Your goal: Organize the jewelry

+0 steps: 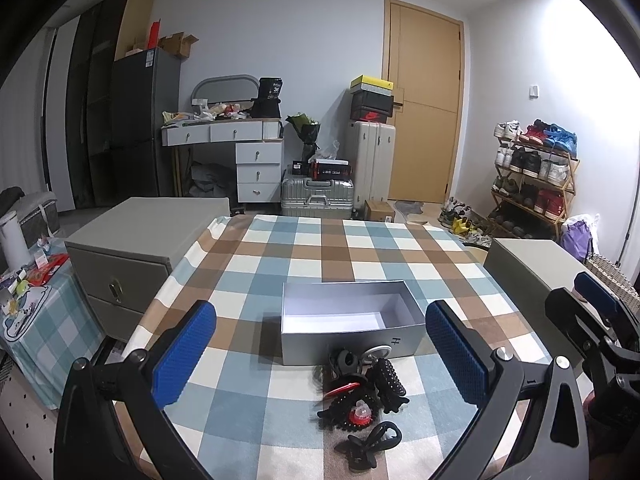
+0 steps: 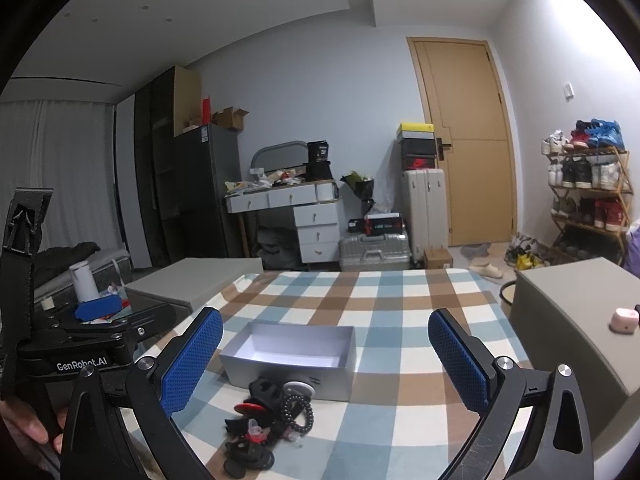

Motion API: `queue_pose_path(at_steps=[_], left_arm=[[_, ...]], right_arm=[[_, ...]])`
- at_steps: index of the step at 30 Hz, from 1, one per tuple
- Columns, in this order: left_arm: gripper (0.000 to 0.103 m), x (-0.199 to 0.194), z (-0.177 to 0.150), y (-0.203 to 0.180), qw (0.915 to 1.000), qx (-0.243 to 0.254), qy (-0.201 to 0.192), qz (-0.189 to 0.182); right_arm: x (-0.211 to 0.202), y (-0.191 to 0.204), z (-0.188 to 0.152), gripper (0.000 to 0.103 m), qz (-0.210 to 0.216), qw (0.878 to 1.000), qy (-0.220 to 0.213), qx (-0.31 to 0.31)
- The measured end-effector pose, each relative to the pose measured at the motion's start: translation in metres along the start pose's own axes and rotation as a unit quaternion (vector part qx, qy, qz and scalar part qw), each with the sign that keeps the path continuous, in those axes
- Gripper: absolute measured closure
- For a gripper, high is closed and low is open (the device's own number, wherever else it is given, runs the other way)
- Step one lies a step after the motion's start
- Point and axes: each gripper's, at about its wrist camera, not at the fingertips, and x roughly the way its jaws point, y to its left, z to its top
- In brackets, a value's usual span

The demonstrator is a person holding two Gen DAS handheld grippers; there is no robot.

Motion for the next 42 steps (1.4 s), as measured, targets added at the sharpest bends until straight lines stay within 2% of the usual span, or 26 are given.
queue_pose_path(at_steps=[31, 42], left_arm=[[0.001, 0.002, -0.005, 0.001, 0.9999, 0.000, 0.017, 0.003], [0.001, 0.009, -0.013, 0.001, 0.9992, -0.006, 0.038, -0.013]], right_arm=[[0.001, 0.002, -0.007, 0.000, 0.003, 1.000, 0.005, -0.002], [0.005, -0.003, -0.011, 0.000, 0.000, 1.000, 0.012, 0.002]])
